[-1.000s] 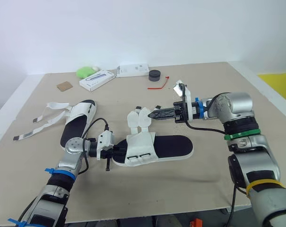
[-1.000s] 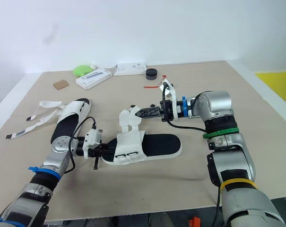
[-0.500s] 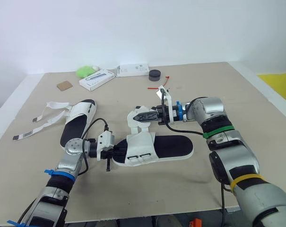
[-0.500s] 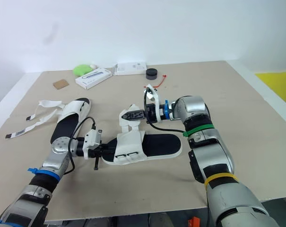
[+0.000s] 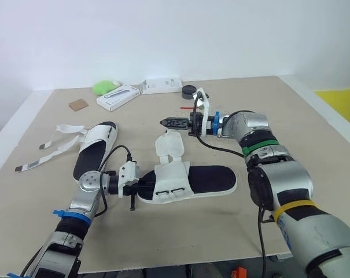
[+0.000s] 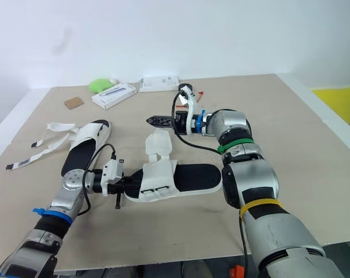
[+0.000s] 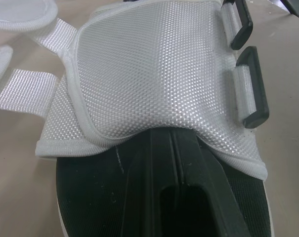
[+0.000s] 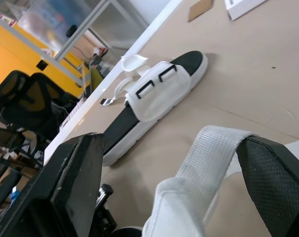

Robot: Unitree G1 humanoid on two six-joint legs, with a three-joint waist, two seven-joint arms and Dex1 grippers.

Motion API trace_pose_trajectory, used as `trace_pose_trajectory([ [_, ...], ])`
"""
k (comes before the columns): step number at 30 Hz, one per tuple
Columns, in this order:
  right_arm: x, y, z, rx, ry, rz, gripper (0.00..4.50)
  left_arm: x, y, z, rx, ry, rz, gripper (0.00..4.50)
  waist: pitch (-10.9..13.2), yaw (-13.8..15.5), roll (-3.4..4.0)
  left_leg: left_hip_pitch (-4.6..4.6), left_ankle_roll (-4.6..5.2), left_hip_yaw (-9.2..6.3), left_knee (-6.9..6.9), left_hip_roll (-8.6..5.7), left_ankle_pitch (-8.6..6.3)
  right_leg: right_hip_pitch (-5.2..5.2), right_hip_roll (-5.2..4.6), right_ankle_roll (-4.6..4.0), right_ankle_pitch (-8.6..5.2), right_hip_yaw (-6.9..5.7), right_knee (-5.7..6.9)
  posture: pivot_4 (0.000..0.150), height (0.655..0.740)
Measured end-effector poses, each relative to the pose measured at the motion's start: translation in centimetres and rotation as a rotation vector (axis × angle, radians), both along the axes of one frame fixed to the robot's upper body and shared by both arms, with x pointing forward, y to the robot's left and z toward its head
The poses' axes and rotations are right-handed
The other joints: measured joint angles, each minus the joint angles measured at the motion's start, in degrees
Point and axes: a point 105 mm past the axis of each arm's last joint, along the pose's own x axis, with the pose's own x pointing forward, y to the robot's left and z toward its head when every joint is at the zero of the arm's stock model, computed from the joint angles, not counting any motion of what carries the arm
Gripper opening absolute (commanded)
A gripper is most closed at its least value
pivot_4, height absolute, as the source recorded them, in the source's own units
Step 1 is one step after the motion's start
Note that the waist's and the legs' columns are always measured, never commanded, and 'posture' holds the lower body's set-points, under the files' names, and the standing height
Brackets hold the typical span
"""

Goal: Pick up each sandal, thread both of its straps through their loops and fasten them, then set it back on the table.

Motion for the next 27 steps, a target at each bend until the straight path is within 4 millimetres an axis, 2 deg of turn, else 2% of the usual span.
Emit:
trace_pose_trajectory([
  [11, -0.2, 0.0, -0.1, -0.033, -0.012, 0.032, 4.46, 0.0, 0.0, 0.0, -0.003, -0.002, 0.01, 0.0, 0.0, 0.0, -0.01, 0.0, -0.01, -0.01, 0.0, -0.02, -0.01, -0.01, -0.01, -0.01, -0.01, 0.01, 0.0, 0.15, 0.74],
  [20, -1.1, -0.6, -2.5, -0.124, 0.041, 0.091, 4.46, 0.0, 0.0, 0.0, -0.003, -0.002, 0.011, 0.0, 0.0, 0.0, -0.01, 0.0, -0.01, -0.02, 0.0, -0.02, -0.01, -0.01, -0.01, -0.01, -0.01, 0.01, 0.0, 0.15, 0.74],
  [27, -1.2, 0.3, -2.6, -0.117, 0.025, 0.099, 4.46, 0.0, 0.0, 0.0, -0.004, -0.004, 0.012, 0.0, 0.1, 0.0, -0.07, 0.0, -0.02, -0.03, 0.0, -0.03, -0.01, -0.02, -0.02, -0.02, -0.01, 0.01, 0.0, 0.15, 0.74],
])
